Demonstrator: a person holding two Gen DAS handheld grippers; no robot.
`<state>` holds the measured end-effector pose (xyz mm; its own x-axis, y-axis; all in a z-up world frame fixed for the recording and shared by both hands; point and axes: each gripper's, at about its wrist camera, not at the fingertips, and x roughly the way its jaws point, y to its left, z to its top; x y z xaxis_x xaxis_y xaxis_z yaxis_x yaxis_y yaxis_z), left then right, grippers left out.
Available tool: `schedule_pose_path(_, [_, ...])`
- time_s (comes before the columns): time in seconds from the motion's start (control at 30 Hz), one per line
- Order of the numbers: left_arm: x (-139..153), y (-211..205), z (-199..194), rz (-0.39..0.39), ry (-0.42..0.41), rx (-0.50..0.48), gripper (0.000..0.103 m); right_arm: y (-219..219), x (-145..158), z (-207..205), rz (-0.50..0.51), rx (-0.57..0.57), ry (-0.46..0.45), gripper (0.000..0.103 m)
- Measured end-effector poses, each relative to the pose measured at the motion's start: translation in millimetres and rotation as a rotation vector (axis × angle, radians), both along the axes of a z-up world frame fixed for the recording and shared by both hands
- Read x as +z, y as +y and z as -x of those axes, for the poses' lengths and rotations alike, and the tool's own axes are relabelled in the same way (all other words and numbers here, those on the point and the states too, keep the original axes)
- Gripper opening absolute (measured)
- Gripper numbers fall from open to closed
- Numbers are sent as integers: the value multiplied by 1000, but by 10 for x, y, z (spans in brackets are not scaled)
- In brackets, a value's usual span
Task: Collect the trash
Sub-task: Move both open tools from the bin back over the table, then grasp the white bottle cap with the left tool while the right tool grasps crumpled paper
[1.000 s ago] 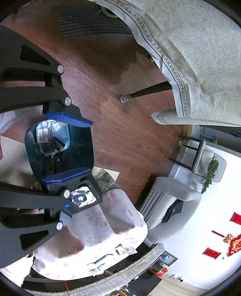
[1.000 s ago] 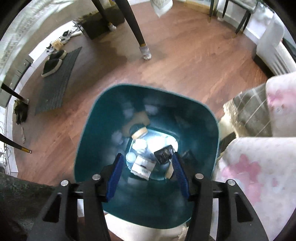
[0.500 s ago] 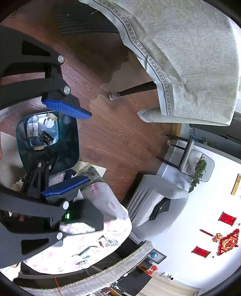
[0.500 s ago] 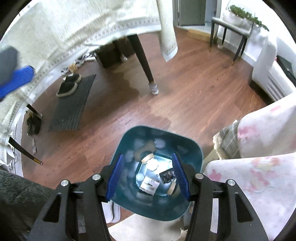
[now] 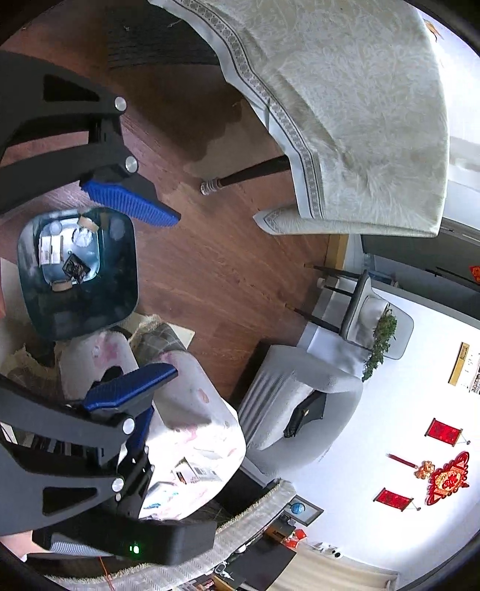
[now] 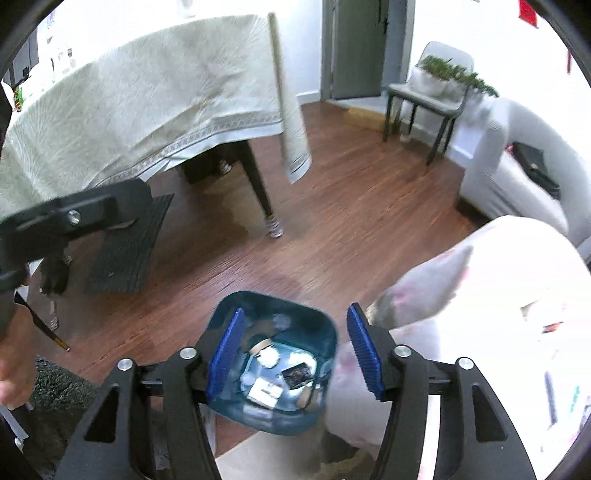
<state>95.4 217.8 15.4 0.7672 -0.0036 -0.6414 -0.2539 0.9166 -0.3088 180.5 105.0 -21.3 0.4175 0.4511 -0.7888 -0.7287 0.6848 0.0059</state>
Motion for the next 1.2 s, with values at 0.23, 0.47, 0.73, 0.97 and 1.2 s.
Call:
schedule_pose_path(0.23, [75, -355, -127, -28, -29, -44, 88, -457, 213, -128, -34, -74, -50, 64])
schedule_pose_path(0.47, [78, -763, -278, -76, -35, -109, 91, -973, 343, -215, -33, -151, -121, 75])
schedule_pose_path(0.73, [2, -1332, -466, -114, -42, -203, 97, -1596, 437, -353, -49, -254, -155, 84])
schedule_pose_path(0.97, [-77, -1870, -623, -146, -37, -289, 98, -2255, 492, -487, -65, -371, -167, 89])
schedule_pose_path(1.2, [-174, -2413, -750, -172, -32, -378, 98, -2852, 436, -635, -90, -493, -133, 89])
